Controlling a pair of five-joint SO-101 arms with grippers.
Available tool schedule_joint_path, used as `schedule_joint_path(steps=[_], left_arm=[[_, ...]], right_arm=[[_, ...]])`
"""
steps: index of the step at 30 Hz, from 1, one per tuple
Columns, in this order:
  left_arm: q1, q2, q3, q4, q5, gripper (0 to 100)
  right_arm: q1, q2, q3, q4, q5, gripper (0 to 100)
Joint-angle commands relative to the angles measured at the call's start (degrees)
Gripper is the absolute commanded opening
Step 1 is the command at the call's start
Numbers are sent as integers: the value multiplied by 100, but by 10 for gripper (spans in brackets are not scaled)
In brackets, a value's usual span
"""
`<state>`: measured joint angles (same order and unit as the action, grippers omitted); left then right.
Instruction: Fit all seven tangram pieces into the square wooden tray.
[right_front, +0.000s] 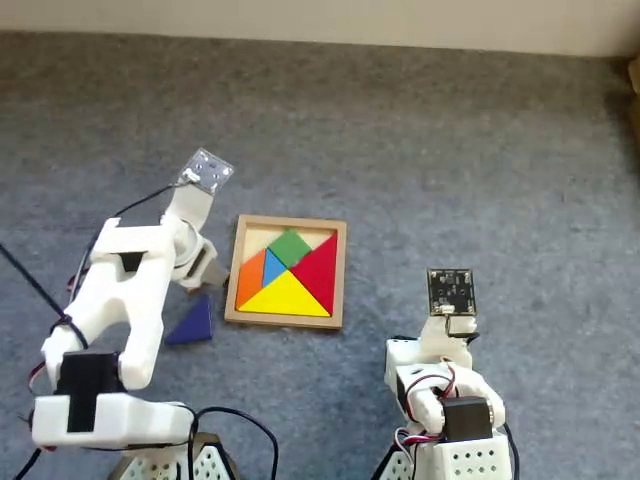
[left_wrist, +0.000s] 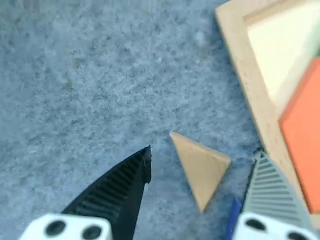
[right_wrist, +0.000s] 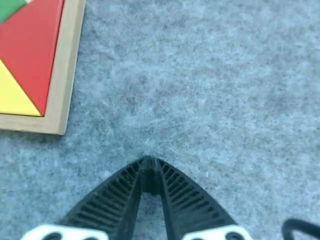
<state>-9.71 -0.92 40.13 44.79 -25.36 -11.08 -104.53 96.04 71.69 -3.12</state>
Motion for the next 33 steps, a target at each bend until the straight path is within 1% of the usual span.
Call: schedule_joint_path(steps=[1, 4, 7, 12, 16, 24, 27, 30, 33], left_arm=[[119, 303, -514, 26, 220, 295], [110, 699, -1042, 642, 264, 294], [57, 1015, -1429, 1002, 273, 293], [57, 1165, -1569, 1073, 264, 198], [66, 1165, -1569, 1073, 264, 171], [48, 1015, -1569, 1081, 264, 171], [40, 787, -1613, 1398, 255, 177], [57, 532, -1613, 1767, 53, 226], [-31, 418, -1578, 1855, 0, 258]], right_arm=[[22, -110, 813, 31, 62, 12], [22, -110, 813, 31, 62, 12], [22, -110, 813, 31, 62, 12], [22, -110, 813, 31, 62, 12], [22, -110, 813, 31, 62, 12], [22, -110, 813, 31, 62, 12], [22, -110, 813, 31, 62, 12], [22, -110, 813, 31, 62, 12], [22, -110, 813, 31, 62, 12]])
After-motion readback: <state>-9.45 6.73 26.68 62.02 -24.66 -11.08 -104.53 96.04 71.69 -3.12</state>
